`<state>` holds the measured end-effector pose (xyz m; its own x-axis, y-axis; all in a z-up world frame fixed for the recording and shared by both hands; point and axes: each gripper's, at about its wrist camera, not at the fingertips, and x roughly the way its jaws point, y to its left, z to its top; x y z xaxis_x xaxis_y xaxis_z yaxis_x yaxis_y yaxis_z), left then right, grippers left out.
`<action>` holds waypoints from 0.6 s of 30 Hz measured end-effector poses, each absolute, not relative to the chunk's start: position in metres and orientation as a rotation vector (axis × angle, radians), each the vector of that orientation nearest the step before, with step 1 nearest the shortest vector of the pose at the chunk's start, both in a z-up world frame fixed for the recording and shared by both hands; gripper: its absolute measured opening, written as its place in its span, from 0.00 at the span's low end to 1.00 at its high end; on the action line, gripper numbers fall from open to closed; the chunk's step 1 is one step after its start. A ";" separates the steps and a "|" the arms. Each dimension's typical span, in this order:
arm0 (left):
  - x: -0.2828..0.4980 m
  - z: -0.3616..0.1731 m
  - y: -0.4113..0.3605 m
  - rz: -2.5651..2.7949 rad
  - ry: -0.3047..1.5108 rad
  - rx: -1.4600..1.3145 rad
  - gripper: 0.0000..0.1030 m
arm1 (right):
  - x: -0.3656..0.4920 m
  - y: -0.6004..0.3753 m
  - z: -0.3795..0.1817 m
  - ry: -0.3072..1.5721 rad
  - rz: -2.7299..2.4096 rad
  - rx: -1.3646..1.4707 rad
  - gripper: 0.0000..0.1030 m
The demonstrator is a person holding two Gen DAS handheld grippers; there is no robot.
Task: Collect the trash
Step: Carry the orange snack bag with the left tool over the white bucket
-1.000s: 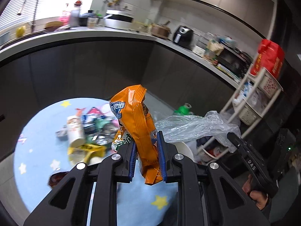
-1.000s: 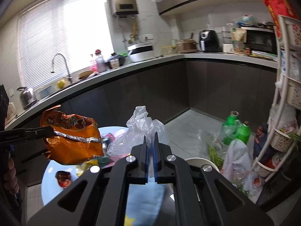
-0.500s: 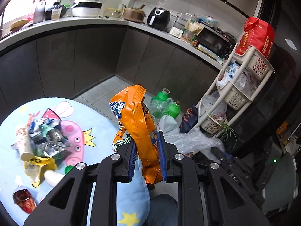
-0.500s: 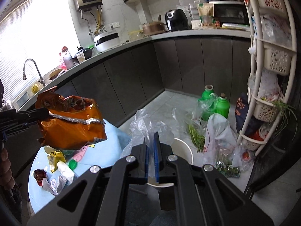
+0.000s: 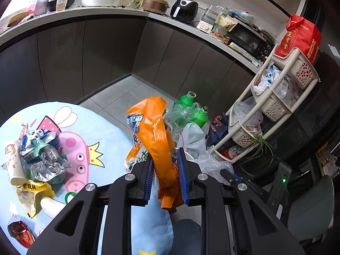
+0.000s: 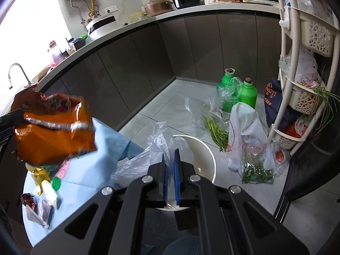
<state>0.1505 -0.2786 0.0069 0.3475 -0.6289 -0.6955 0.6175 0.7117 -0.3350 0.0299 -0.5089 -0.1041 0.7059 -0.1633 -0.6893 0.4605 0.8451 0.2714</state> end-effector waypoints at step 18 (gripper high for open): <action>0.159 -0.018 -0.280 -0.790 0.958 0.028 0.11 | 0.047 -0.522 -0.134 0.755 -0.357 0.490 0.11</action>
<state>0.1589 -0.2803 -0.0182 0.3234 -0.5902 -0.7396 0.6134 0.7260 -0.3111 0.0467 -0.5219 -0.1344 0.6776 -0.1328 -0.7234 0.4746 0.8303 0.2921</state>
